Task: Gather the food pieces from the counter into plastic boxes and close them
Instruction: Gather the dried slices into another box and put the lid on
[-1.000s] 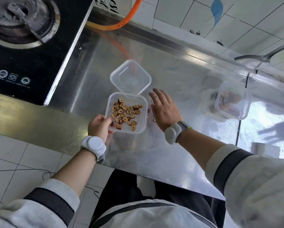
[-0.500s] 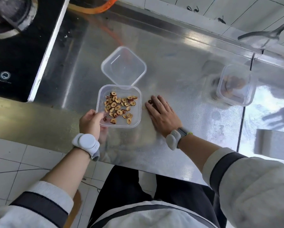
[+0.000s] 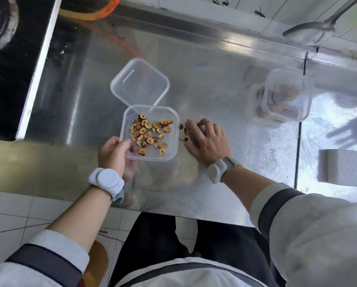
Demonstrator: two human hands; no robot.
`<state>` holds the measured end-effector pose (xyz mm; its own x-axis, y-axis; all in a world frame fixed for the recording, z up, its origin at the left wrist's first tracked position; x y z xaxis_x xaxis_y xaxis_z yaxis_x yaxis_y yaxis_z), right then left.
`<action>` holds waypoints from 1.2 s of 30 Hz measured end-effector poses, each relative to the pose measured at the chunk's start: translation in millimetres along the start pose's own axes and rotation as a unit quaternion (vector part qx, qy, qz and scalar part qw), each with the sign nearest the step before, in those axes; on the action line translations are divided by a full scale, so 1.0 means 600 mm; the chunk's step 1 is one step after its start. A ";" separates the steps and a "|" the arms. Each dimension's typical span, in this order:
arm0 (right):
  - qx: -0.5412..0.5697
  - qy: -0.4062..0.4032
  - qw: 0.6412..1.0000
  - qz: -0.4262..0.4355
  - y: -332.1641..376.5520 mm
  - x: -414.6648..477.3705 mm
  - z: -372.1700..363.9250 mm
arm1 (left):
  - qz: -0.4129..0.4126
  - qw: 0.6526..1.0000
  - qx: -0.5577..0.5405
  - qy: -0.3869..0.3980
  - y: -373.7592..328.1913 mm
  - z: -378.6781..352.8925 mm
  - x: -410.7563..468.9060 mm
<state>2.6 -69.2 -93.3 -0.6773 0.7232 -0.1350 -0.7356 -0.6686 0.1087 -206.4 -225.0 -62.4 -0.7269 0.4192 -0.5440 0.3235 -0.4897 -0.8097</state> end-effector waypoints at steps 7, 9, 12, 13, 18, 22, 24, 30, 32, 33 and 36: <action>0.038 -0.055 0.997 0.050 0.026 0.044 -0.008 | 0.008 0.999 0.029 -0.010 0.009 0.033 0.015; 0.057 -0.050 0.994 0.075 0.030 0.057 -0.007 | 0.011 1.000 0.023 -0.013 0.006 0.033 0.015; 0.062 -0.058 0.991 0.099 0.033 0.075 -0.008 | 0.014 1.000 0.015 -0.015 0.006 0.034 0.016; 0.059 -0.063 0.991 0.101 0.034 0.079 -0.007 | 0.013 1.000 0.016 -0.015 0.006 0.036 0.017; 0.048 -0.105 0.987 0.108 0.040 0.091 -0.006 | 0.009 1.000 0.020 -0.013 0.005 0.032 0.020; 0.061 -0.128 0.983 0.120 0.041 0.093 -0.005 | 0.004 1.000 0.019 -0.008 0.005 0.026 0.017; 0.064 -0.130 0.980 0.134 0.040 0.096 -0.005 | 0.007 1.000 0.021 -0.002 0.007 0.027 0.019; 0.039 -0.126 0.979 0.156 0.035 0.105 -0.013 | 0.002 0.999 0.035 0.010 0.011 0.027 0.023; 0.038 -0.136 0.979 0.149 0.036 0.105 -0.012 | -0.005 0.999 0.046 0.007 0.010 0.027 0.023; 0.040 -0.141 0.978 0.149 0.035 0.106 -0.013 | -0.007 0.999 0.051 0.007 0.011 0.027 0.024; 0.048 -0.148 0.976 0.154 0.033 0.105 -0.013 | -0.006 0.999 0.052 0.006 0.010 0.023 0.023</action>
<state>-54.6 -37.9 -107.7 -0.8304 0.5174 0.2066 -0.4840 -0.8537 0.1922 -222.8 -232.8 -71.6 -0.7223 0.4348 -0.5378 0.2497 -0.5612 -0.7891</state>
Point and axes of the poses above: each hand's wrist, its own x-axis towards the middle knuckle, its own z-axis out of the back of the hand, y = z × x, the point moved 3 cm from there along x, towards the middle knuckle, and after that the axes turned 2 degrees about -z, right-handed, at the moved point
